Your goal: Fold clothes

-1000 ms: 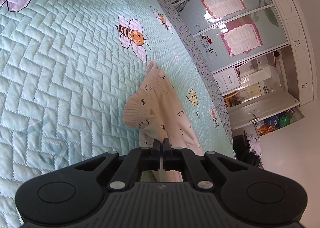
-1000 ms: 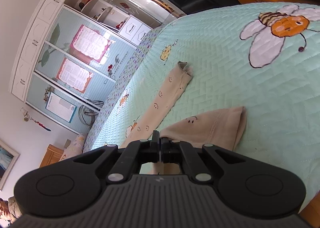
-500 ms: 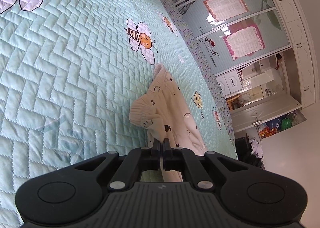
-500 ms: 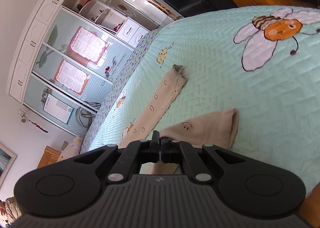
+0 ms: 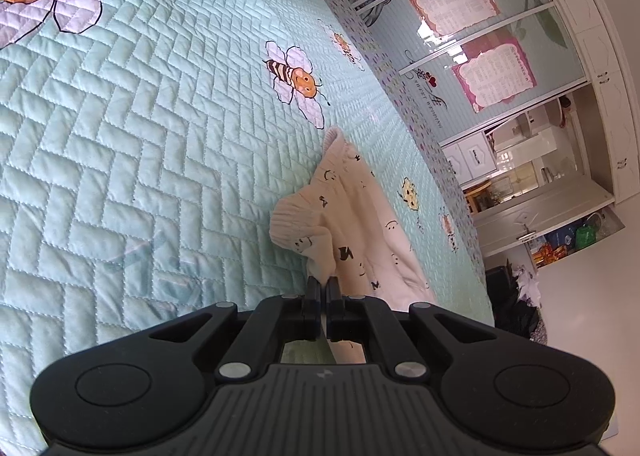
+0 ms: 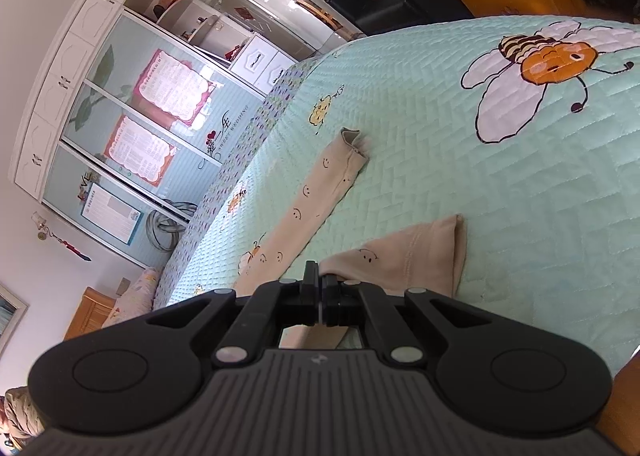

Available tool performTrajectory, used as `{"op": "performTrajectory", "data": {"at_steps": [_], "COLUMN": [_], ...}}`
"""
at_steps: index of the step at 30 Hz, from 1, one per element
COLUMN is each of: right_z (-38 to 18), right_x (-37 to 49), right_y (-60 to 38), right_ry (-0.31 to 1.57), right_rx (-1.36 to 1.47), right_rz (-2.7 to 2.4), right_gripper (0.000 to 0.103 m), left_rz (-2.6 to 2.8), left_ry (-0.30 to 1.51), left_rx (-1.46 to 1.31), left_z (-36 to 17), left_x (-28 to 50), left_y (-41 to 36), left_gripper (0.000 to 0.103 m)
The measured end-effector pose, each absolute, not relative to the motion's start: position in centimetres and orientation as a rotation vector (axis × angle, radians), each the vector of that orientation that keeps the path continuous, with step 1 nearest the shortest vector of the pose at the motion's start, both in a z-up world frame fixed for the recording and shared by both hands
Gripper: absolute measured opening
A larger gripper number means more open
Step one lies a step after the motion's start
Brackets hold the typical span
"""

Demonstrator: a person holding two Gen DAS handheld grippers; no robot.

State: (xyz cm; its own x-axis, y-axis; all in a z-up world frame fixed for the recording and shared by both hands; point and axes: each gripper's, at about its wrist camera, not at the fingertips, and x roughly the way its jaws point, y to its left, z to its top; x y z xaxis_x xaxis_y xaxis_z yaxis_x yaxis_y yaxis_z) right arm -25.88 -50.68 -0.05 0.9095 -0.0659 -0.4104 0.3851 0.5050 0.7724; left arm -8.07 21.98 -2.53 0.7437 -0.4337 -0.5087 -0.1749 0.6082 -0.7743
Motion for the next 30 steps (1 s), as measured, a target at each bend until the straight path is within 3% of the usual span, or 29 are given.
{"op": "performTrajectory", "data": {"at_steps": [16,21,30], "right_z": [-3.3,-4.4,-2.2], "right_x": [-27.8,-28.4,-31.5], "right_y": [-49.2,-48.7,-47.9], "right_ry": [0.476,0.514,0.500], "right_rx": [1.020,1.033,0.951], "right_rz": [-0.306,-0.310,-0.362], "right_gripper": [0.002,0.007,0.012], "left_rz": [-0.105,-0.121,-0.314], "left_ry": [0.794,0.759,0.749], "left_rx": [-0.916,-0.929,-0.825], "left_z": [-4.6,-3.8,-1.0], "left_x": [-10.7,-11.7,-9.8], "left_y": [25.3,25.9,20.9], "left_gripper": [0.000,0.001,0.010]}}
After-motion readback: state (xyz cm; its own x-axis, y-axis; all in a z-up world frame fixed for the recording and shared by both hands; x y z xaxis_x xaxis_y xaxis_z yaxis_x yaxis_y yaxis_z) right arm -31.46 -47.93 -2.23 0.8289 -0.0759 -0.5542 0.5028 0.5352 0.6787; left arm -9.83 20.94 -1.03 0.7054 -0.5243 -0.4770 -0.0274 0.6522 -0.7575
